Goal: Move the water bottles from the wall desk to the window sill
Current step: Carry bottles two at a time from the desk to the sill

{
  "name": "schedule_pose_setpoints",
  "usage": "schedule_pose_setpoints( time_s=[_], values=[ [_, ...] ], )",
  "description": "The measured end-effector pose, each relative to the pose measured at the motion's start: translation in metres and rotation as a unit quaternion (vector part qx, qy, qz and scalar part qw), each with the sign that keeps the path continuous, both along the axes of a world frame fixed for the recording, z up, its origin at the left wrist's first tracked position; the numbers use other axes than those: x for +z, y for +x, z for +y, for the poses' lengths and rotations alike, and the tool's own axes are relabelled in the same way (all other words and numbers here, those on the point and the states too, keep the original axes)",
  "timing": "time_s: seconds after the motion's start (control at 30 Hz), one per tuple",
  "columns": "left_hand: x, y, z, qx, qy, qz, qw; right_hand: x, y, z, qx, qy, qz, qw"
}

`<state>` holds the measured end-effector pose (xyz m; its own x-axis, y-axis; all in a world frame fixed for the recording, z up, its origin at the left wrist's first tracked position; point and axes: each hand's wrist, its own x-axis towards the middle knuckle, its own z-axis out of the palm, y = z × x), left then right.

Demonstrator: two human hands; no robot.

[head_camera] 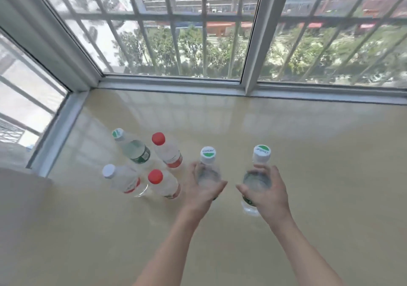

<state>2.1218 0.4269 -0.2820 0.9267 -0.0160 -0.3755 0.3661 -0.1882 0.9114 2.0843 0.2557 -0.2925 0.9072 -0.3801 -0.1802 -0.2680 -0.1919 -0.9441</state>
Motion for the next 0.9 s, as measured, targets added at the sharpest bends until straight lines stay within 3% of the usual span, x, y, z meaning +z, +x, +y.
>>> schedule_pose_setpoints(
  time_s=[0.1,0.4,0.77,0.9],
  values=[
    [-0.033,0.028,-0.005,-0.005,0.051,-0.029,0.998,-0.033,0.03,-0.004,0.015,0.008,0.004,1.0],
    [-0.089,0.075,-0.021,0.07,0.063,-0.1,0.991,-0.079,0.089,-0.012,0.035,-0.002,-0.04,0.999],
    [-0.103,0.076,-0.023,0.042,0.116,-0.139,0.983,-0.1,0.085,-0.003,0.021,-0.006,-0.027,0.999],
    [-0.114,0.072,-0.018,0.044,0.15,-0.147,0.977,-0.111,0.076,-0.005,0.025,-0.066,0.005,0.998]
  ],
)
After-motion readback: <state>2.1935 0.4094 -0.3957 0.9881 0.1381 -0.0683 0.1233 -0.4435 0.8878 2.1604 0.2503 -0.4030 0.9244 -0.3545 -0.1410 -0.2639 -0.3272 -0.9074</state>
